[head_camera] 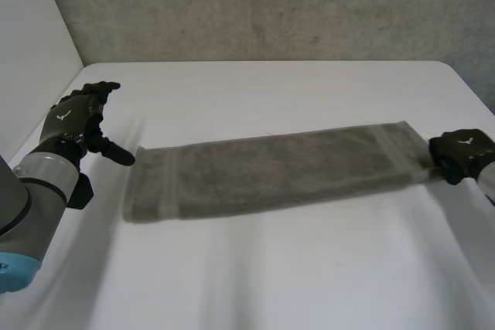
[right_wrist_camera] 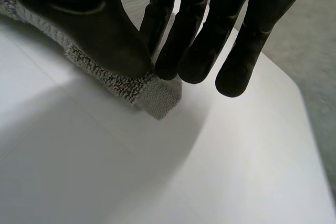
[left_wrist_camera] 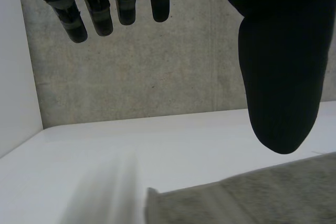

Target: Fold the laundry

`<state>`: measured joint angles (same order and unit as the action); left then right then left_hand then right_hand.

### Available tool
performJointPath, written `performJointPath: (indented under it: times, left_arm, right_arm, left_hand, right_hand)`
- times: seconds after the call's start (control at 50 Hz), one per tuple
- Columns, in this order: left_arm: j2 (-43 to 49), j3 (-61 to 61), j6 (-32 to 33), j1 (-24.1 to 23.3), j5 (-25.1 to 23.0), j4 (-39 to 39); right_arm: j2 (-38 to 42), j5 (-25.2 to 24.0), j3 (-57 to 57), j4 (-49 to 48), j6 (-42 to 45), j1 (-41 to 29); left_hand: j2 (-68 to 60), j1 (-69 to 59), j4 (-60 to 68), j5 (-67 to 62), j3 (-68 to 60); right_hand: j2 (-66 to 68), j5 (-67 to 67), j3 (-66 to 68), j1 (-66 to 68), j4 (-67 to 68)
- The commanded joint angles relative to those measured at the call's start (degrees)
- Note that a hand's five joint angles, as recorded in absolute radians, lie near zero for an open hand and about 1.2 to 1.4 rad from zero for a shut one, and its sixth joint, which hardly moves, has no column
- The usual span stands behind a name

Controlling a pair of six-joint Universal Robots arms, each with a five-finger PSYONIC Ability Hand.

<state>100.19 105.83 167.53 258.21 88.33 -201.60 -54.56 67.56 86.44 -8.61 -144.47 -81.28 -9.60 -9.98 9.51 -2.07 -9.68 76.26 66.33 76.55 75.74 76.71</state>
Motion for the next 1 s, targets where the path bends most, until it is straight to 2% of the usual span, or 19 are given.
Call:
performJointPath:
  times: [0.02,0.14,0.26,0.34,0.4,0.42,0.46,0.48,0.52,0.54,0.56,0.58,0.62,0.72,0.86,0.88,0.9,0.96,1.0]
  left_arm:
    - [0.09,0.08,-0.01,0.01,0.0,0.07]
    - [0.01,0.17,-0.01,0.01,0.0,0.07]
    - [-0.08,0.26,-0.01,0.1,0.0,-0.02]
    - [-0.08,0.26,-0.01,0.01,0.0,0.07]
    - [-0.08,0.34,-0.01,0.01,0.0,0.07]
    - [-0.17,0.34,-0.01,0.01,0.0,0.07]
    - [-0.17,0.34,-0.01,0.01,0.0,0.07]
    - [-0.17,0.34,-0.01,0.01,0.0,0.07]
    - [-0.17,0.34,-0.01,0.01,0.0,0.07]
    - [-0.17,0.34,-0.01,0.01,0.0,0.07]
    - [-0.17,0.34,-0.01,0.01,0.0,0.07]
    - [-0.17,0.34,-0.01,0.01,0.0,0.07]
    - [-0.17,0.43,-0.01,0.01,0.0,0.07]
    - [-0.17,0.7,0.08,-0.08,0.0,-0.02]
    - [0.36,0.78,0.08,-0.16,0.0,-0.02]
    - [0.44,0.78,0.08,-0.16,0.0,-0.02]
    - [0.62,0.78,0.08,-0.16,0.0,-0.02]
    - [0.71,0.87,0.08,-0.16,0.0,-0.11]
    - [0.8,0.96,0.08,-0.25,0.0,-0.46]
  right_arm:
    - [-1.25,2.92,-1.0,3.94,7.41,5.59]
    - [-3.79,8.63,-3.81,10.36,17.98,9.65]
    - [-7.4,9.87,-6.9,10.63,16.32,7.45]
    - [-13.01,10.14,-10.4,10.55,13.16,-4.45]
    - [-13.55,10.31,-12.77,10.46,12.89,-14.29]
    - [-13.56,10.31,-12.78,10.46,12.89,-14.34]
    - [-12.77,10.75,-15.32,10.28,13.07,-25.53]
    - [-12.76,10.75,-15.33,10.28,13.07,-25.59]
    - [-9.18,11.72,-18.31,10.28,13.16,-37.05]
    - [-9.16,11.72,-18.32,10.28,13.16,-37.11]
    - [-6.29,12.15,-19.89,10.28,13.33,-42.5]
    - [-6.26,12.16,-19.9,10.28,13.33,-42.56]
    - [-0.75,12.68,-22.35,10.72,13.6,-51.13]
    - [7.16,14.09,-23.24,10.81,13.68,-58.27]
    - [12.28,16.82,-24.21,10.9,14.74,-60.93]
    - [12.02,17.25,-24.38,10.9,14.39,-60.84]
    - [11.24,17.26,-24.21,10.9,13.78,-60.66]
    - [9.47,16.91,-23.51,10.63,12.81,-60.4]
    - [4.58,16.73,-22.11,10.28,8.7,-59.0]
  left_hand:
    - [-0.4,-0.02,0.49,2.07,-0.32]
    - [-0.4,-0.02,0.49,2.07,-0.32]
    - [-0.4,-0.02,0.49,2.07,-0.32]
    - [-0.4,-0.02,0.49,2.07,-0.32]
    - [-0.4,-0.02,0.49,2.07,-0.32]
    - [-0.4,-0.02,0.49,2.07,-0.32]
    - [-0.4,-0.02,0.49,2.07,-0.32]
    - [-0.4,-0.02,0.49,2.07,-0.32]
    - [-0.4,-0.02,0.49,2.07,-0.32]
    - [-0.4,-0.02,0.49,2.07,-0.32]
    - [-0.4,-0.02,0.49,2.07,-0.32]
    - [-0.4,-0.02,0.49,2.07,-0.32]
    - [-0.4,-0.02,0.49,2.07,-0.32]
    - [-0.4,-0.02,0.49,2.07,-0.32]
    - [-0.4,-0.02,0.49,2.07,-0.32]
    - [-0.4,-0.02,0.49,2.07,-0.32]
    - [-0.4,-0.02,0.49,2.07,-0.32]
    - [-0.4,-0.02,0.49,2.07,-0.32]
    - [-0.4,-0.02,0.49,2.07,-0.32]
  right_hand:
    - [3.74,3.67,3.45,4.26,3.29]
    - [3.74,3.67,3.45,4.26,3.29]
    - [3.74,3.67,3.45,4.26,3.29]
    - [3.74,3.67,3.45,4.26,3.29]
    - [3.74,3.67,3.45,4.26,3.29]
    - [3.74,3.67,3.45,4.26,3.29]
    - [3.74,3.67,3.45,4.26,3.29]
    - [3.74,3.67,3.45,4.26,3.29]
    - [3.74,3.67,3.45,4.26,3.29]
    - [3.74,3.67,3.45,4.26,3.29]
    - [3.74,3.67,3.45,4.26,3.29]
    - [3.74,3.67,3.45,4.26,3.29]
    - [3.74,3.67,3.45,4.26,3.29]
    - [3.74,3.67,3.45,4.26,3.29]
    - [3.74,3.67,3.45,4.26,3.29]
    - [-20.18,-20.25,-20.47,-19.66,-20.63]
    - [-51.22,-51.3,-51.52,-50.71,-51.68]
    - [-57.76,-57.84,-58.05,-57.24,-58.21]
    - [-65.44,-65.51,-65.73,-64.92,-65.89]
